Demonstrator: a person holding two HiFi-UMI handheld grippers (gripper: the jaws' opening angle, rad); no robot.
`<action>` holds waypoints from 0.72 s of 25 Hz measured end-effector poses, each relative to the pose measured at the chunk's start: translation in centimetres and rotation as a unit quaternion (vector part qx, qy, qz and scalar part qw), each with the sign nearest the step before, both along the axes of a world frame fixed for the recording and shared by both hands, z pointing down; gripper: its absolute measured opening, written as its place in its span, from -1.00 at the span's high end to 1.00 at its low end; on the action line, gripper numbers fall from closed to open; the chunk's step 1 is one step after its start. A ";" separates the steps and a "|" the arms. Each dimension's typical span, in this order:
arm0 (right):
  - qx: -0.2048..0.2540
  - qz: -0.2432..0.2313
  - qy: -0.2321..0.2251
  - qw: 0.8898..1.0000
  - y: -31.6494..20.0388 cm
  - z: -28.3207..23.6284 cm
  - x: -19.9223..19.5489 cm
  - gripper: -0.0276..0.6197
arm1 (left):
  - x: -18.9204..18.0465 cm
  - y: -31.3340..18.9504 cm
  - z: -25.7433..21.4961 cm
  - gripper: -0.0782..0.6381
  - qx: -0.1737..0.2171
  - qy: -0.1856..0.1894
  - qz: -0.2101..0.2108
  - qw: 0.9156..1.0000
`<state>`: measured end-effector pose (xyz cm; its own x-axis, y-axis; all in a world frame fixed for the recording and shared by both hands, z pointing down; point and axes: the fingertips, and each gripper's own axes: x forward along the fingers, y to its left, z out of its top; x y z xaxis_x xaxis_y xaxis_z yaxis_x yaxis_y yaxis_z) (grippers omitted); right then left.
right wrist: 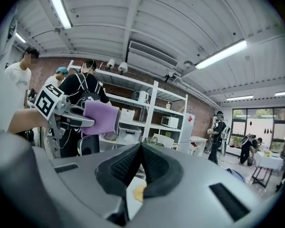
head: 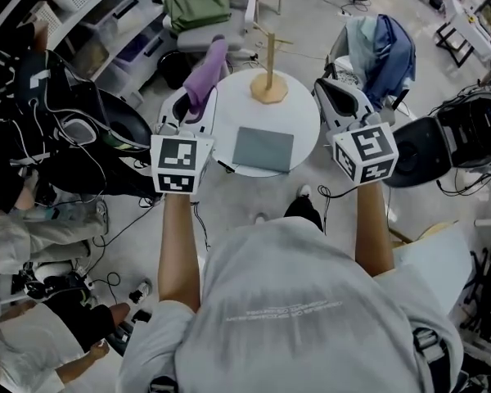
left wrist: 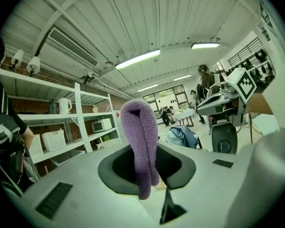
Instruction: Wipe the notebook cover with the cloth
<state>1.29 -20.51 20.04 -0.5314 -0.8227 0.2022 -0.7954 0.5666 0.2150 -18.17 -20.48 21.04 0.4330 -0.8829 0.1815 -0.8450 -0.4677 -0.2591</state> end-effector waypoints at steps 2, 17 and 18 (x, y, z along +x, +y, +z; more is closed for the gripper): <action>0.005 -0.001 -0.001 1.000 0.8 0.2 0.5 0.91 | 0.7 0.8 -0.2 0.57 0.006 -0.008 0.002 1.000; 0.031 -0.009 0.018 0.999 6.1 3.0 -0.4 0.91 | 1.1 6.5 2.4 0.57 0.029 -0.003 0.018 0.999; 0.030 -0.010 0.019 0.999 6.1 3.0 -0.4 0.91 | 1.2 6.5 2.4 0.57 0.029 -0.004 0.019 0.999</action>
